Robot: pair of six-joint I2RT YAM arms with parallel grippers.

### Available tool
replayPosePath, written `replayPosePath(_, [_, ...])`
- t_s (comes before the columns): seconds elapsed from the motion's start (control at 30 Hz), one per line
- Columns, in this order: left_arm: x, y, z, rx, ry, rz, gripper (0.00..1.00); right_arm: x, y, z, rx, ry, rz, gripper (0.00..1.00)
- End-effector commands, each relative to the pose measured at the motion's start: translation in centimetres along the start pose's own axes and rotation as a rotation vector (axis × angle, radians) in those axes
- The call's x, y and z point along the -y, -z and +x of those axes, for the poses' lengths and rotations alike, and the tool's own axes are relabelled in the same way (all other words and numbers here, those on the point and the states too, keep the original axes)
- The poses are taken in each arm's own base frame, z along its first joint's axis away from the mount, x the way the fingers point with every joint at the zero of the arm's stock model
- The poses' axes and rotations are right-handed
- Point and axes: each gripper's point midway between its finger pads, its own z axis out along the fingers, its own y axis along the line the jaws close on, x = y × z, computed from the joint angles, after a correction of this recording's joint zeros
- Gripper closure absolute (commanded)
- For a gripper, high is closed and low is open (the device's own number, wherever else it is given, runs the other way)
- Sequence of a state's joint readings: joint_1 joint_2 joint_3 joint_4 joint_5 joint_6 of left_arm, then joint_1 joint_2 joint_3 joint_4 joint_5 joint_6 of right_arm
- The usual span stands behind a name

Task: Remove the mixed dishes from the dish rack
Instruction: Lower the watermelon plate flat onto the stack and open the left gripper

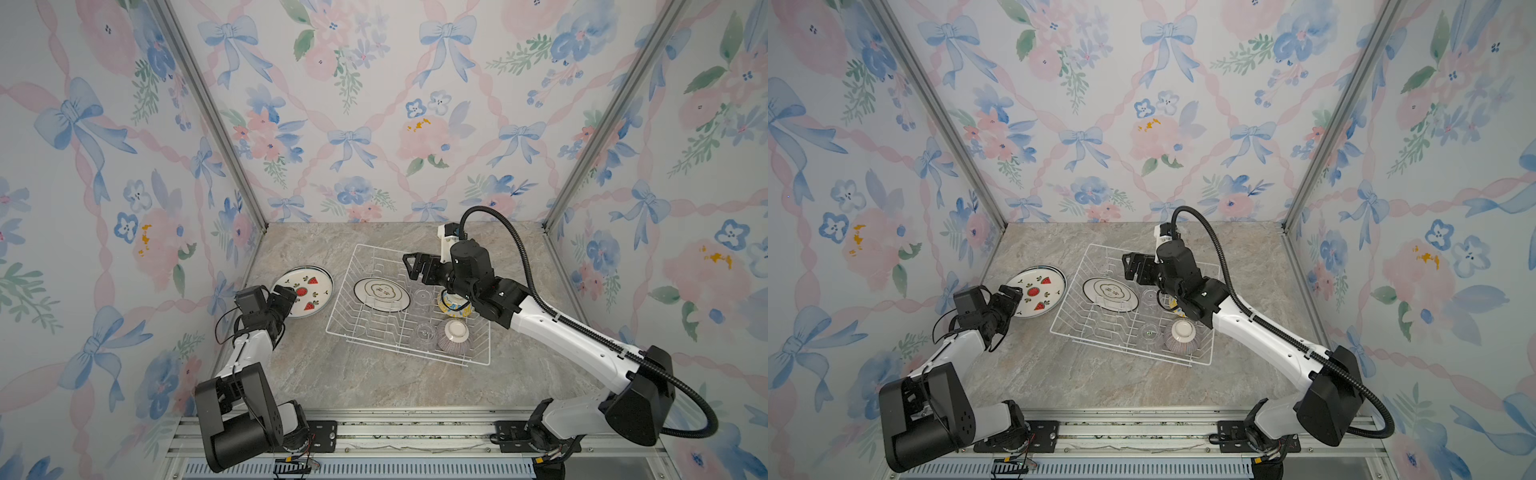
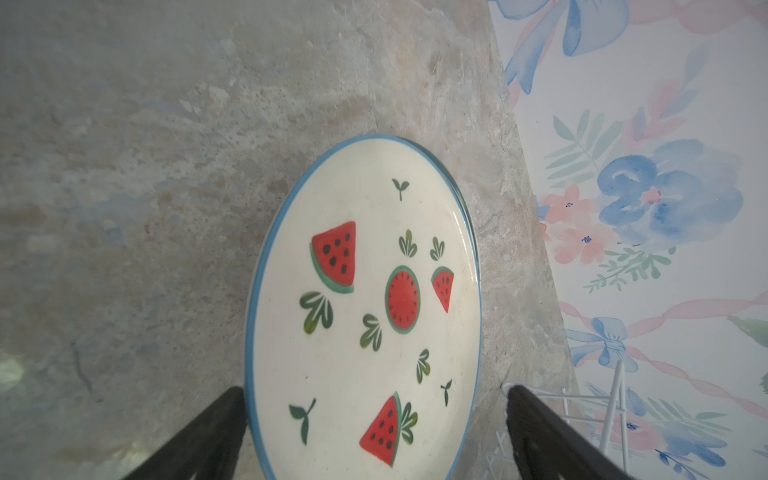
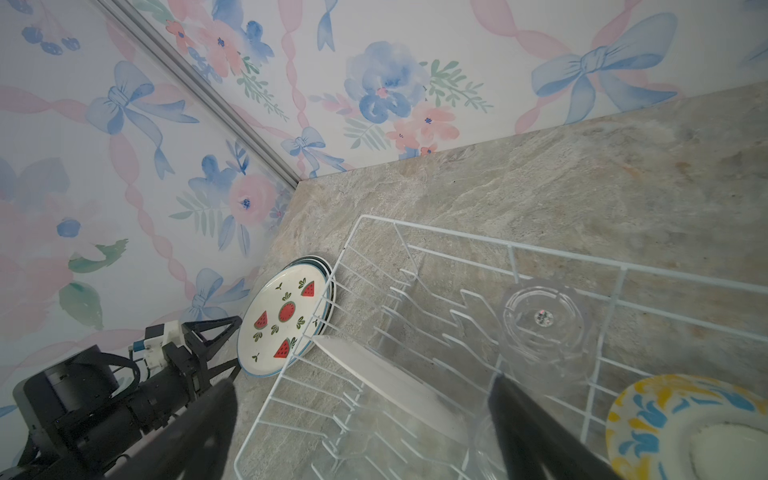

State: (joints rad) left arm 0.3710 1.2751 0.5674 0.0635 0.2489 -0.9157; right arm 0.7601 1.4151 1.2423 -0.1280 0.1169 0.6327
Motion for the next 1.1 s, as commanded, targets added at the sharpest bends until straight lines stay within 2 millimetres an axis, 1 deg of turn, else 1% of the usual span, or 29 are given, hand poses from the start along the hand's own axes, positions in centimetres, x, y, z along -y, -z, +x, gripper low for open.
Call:
replayPosePath(0.0, [-1.0, -0.4, 0.1, -0.018, -0.044, -0.085, 0.02, -0.5, 1.1, -0.2, -0.014, 0.034, -0.026, 0.03])
replayPosePath(0.13, [-1.3, -1.2, 0.4, -0.039, -0.05, -0.106, 0.02, -0.3, 1.9, -0.2, -0.005, 0.049, -0.024, 0.03])
replayPosePath(0.37, [-0.9, -1.9, -0.2, -0.027, -0.058, -0.123, 0.02, 0.4, 2.2, 0.1, -0.008, 0.057, -0.009, 0.03])
replayPosePath(0.6, [0.2, -3.0, -0.2, -0.031, -0.082, -0.131, 0.02, 0.7, 1.9, 0.5, -0.024, 0.054, -0.004, 0.03])
replayPosePath(0.67, [0.2, -3.5, 0.2, -0.047, -0.086, -0.139, 0.02, 0.8, 1.8, 0.6, -0.028, 0.055, 0.0, 0.03])
replayPosePath(0.7, [1.1, -3.7, -0.5, -0.032, -0.092, -0.125, 0.02, 0.8, 1.8, 0.6, -0.031, 0.054, 0.002, 0.03])
replayPosePath(0.73, [1.4, -3.9, -0.6, -0.032, -0.095, -0.123, 0.02, 1.0, 1.8, 0.6, -0.031, 0.051, 0.007, 0.03])
replayPosePath(0.87, [1.9, -4.5, -0.8, -0.03, -0.105, -0.128, 0.02, 1.2, 1.9, 0.6, -0.035, 0.052, 0.018, 0.03])
replayPosePath(0.97, [2.0, -4.3, -0.8, -0.032, -0.112, -0.127, 0.02, 1.4, 2.1, 0.5, -0.031, 0.065, 0.029, 0.03])
replayPosePath(1.07, [1.6, -3.4, -0.8, -0.01, -0.117, -0.138, 0.02, 1.5, 2.1, 0.5, -0.039, 0.09, 0.035, 0.03])
